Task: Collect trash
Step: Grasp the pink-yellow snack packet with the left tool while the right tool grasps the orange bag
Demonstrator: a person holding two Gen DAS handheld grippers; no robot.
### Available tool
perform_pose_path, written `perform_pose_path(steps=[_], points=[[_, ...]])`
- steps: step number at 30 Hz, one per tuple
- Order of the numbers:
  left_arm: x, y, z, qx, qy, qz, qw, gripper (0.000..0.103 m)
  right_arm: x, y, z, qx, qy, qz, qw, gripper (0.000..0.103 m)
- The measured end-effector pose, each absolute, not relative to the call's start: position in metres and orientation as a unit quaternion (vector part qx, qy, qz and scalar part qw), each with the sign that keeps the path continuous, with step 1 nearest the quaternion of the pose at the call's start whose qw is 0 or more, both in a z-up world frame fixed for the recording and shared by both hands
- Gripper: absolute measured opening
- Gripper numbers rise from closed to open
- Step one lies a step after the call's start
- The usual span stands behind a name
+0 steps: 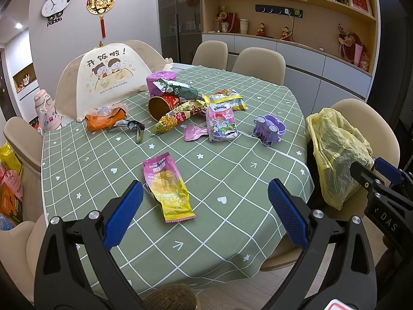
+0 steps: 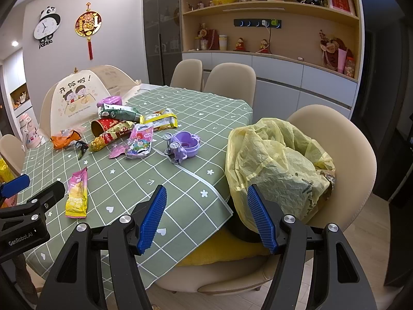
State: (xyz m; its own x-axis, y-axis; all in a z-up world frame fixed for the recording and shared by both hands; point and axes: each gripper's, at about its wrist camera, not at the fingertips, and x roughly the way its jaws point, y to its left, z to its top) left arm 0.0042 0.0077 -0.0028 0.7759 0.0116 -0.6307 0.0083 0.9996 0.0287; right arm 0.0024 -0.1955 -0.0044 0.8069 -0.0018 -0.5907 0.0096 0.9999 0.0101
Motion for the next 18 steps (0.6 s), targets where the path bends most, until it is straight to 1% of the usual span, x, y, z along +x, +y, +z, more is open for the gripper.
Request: perform_pose_path(steps=[8,18], points=[[0.008,0.017,-0.009,0.001,0.345,0.002,0.938,0.093,0.004,-0.197,-0.007,0.009,0.317,-0.005,0.949,0.062],[0.046,0.073,-0.045,-0.088,0.389,0.009,0.917,0.094,0.014,-0.196,-0.028,0.015,0.351,-0.009,0.936,0.062]])
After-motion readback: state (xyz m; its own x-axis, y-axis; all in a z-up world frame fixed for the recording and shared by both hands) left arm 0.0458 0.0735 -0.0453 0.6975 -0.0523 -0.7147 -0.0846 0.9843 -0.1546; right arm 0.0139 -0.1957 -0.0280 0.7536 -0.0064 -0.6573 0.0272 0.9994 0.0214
